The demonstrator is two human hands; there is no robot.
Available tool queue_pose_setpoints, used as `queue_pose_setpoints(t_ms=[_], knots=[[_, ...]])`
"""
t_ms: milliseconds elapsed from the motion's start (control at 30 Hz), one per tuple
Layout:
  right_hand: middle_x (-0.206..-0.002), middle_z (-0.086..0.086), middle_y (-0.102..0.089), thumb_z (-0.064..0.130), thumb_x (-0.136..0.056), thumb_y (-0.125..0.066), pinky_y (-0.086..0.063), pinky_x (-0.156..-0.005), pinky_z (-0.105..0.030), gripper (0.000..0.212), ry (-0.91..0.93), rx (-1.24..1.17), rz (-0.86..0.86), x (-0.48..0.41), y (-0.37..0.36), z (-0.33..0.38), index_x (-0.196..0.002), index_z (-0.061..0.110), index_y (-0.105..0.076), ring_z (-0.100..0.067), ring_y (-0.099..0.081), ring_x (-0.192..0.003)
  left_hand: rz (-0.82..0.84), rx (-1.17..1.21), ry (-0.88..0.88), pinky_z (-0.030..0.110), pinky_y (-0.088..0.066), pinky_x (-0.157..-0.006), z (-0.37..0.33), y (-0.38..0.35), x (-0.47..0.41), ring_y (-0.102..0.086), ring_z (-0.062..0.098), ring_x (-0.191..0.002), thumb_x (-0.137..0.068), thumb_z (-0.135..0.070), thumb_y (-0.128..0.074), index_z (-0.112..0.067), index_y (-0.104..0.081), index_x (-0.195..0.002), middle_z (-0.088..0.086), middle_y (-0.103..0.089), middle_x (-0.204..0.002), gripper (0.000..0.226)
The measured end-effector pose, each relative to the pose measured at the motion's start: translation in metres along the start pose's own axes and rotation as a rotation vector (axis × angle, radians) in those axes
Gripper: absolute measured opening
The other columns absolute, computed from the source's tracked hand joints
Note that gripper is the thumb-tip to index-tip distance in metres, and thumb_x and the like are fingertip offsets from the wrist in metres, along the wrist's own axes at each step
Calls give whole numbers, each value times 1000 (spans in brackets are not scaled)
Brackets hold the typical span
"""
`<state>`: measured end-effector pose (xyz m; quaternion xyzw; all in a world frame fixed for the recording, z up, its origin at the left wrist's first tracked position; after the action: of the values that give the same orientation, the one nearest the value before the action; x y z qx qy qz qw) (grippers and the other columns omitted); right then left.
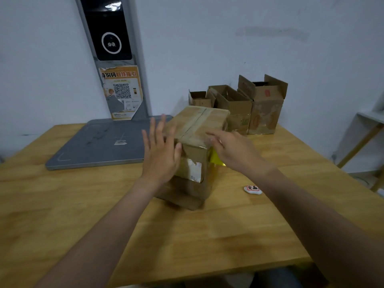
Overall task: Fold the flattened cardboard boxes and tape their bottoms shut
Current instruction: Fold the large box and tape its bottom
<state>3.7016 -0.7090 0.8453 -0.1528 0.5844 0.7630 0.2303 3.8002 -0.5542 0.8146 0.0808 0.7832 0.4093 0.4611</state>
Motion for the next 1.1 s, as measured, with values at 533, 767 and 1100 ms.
queue_pose_setpoints(t_ms=[533, 767, 1100], knots=[[-90, -2, -65, 51, -90, -69, -54, -44, -45, 30, -144, -388, 105, 29, 4, -5, -87, 41, -41, -16, -68, -46, 88, 213, -56, 51, -11, -125, -26, 1, -3, -42, 5, -142, -98, -65, -40, -40, -64, -137, -22, -57, -145, 52], [-83, 3, -62, 50, -94, -63, -45, -49, -30, 29, -206, -123, 183, 9, -19, -9, -86, 37, -39, -10, -63, -39, 81, 269, -42, 54, -18, -122, -26, 1, -5, -46, 4, -138, -102, -58, -35, -39, -67, -134, -21, -61, -142, 49], [-117, 6, -58, 32, -70, -88, -46, -65, -35, 63, 65, 169, 67, -35, -4, 29, -119, 36, -48, -26, -56, -112, 177, 612, 79, 39, -6, -128, -20, 4, -10, -48, 7, -140, -109, -24, -42, -35, -62, -133, -19, -60, -138, 34]])
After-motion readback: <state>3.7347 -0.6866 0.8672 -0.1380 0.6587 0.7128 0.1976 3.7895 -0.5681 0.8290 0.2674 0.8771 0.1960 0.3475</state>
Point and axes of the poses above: each hand's wrist, its own x-axis away from the middle knuckle, its own y-axis out of the back of the hand, z = x × y, the point moved 10 cm from there along -x, towards the middle knuckle
